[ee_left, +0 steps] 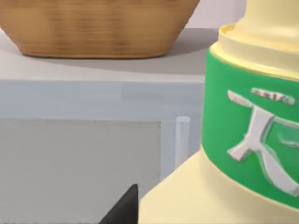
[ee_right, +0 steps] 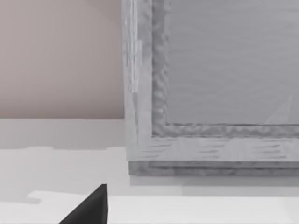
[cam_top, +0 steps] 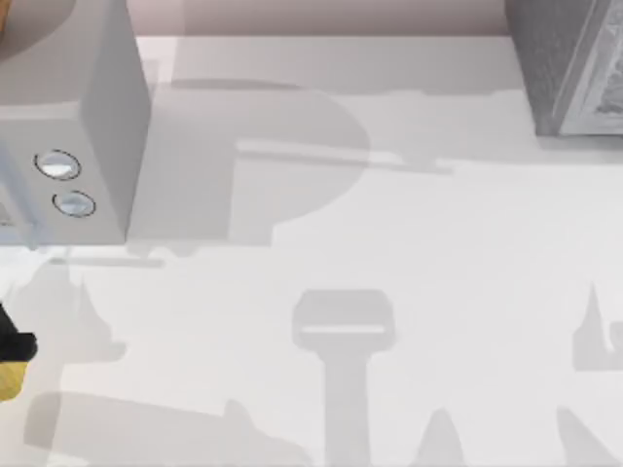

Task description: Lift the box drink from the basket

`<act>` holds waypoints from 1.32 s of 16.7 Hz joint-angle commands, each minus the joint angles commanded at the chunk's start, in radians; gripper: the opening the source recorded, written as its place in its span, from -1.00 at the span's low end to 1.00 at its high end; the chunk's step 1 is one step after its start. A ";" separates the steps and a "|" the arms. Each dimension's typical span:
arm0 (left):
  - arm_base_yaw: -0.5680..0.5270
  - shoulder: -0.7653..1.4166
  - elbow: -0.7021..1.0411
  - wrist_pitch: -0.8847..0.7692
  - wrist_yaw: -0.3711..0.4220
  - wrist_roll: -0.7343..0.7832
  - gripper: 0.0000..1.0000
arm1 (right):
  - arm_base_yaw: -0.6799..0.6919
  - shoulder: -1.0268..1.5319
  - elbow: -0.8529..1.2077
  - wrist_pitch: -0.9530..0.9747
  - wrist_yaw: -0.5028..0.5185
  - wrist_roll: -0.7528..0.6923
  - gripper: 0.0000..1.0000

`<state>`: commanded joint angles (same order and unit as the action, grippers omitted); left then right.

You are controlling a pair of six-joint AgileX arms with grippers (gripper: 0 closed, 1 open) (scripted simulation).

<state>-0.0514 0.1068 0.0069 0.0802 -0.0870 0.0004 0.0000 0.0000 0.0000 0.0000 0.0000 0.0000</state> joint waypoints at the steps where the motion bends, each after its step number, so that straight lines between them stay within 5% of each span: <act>1: -0.024 0.043 0.006 0.039 -0.038 0.001 -1.00 | 0.000 0.000 0.000 0.000 0.000 0.000 1.00; 13: -0.377 0.697 0.119 0.626 -0.591 0.030 -1.00 | 0.000 0.000 0.000 0.000 0.000 0.000 1.00; 16: -0.416 0.771 0.133 0.695 -0.659 0.031 -1.00 | 0.000 0.000 0.000 0.000 0.000 0.000 1.00; 22: -0.417 0.780 0.129 0.703 -0.666 0.032 -1.00 | 0.000 0.000 0.000 0.000 0.000 0.000 1.00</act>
<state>-0.4681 0.8869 0.1357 0.7835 -0.7526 0.0322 0.0000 0.0000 0.0000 0.0000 0.0000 0.0000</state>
